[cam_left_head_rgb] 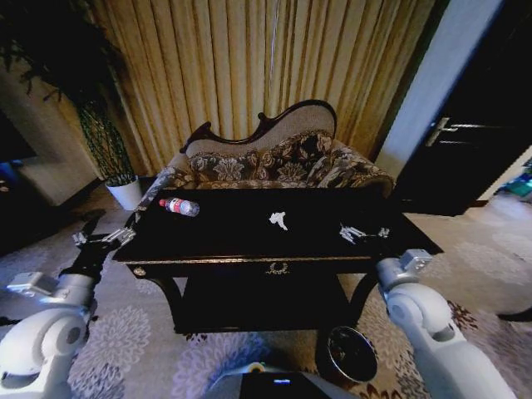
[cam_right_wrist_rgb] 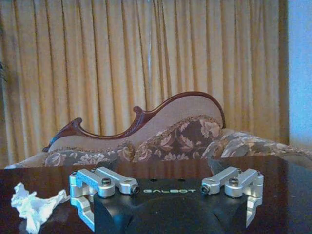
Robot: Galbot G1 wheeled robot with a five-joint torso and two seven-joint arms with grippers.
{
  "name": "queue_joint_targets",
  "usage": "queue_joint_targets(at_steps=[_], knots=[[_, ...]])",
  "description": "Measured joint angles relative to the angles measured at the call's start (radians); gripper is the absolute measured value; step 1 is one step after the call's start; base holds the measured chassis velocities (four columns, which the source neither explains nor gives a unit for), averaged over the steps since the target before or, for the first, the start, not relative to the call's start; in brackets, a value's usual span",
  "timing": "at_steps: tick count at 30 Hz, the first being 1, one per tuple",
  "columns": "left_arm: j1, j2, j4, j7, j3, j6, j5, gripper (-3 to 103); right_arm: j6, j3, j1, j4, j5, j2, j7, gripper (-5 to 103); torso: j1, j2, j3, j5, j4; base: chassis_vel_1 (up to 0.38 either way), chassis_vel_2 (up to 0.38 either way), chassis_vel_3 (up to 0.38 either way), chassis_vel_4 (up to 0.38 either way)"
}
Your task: Move to the front of the table and place the trash on the table into the trash bin.
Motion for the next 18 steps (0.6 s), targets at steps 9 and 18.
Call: queue_joint_targets(at_steps=[9,18], knots=[[-0.002,-0.004,-0.014,-0.004,-0.007,0.012,-0.002,100,-0.012,-0.042,0.041,-0.008,0.075,-0.067,0.006,100,0.000,0.000,0.000,0.0001,0.0000,-0.013,0.015,0.011,-0.012],[0.003,-0.015,-0.017,-0.005,-0.006,0.013,0.001,100,-0.072,-0.144,0.121,0.012,0.235,-0.141,0.031,100,0.000,0.000,0.000,0.0000,0.0001,0.000,0.000,0.000,0.000]])
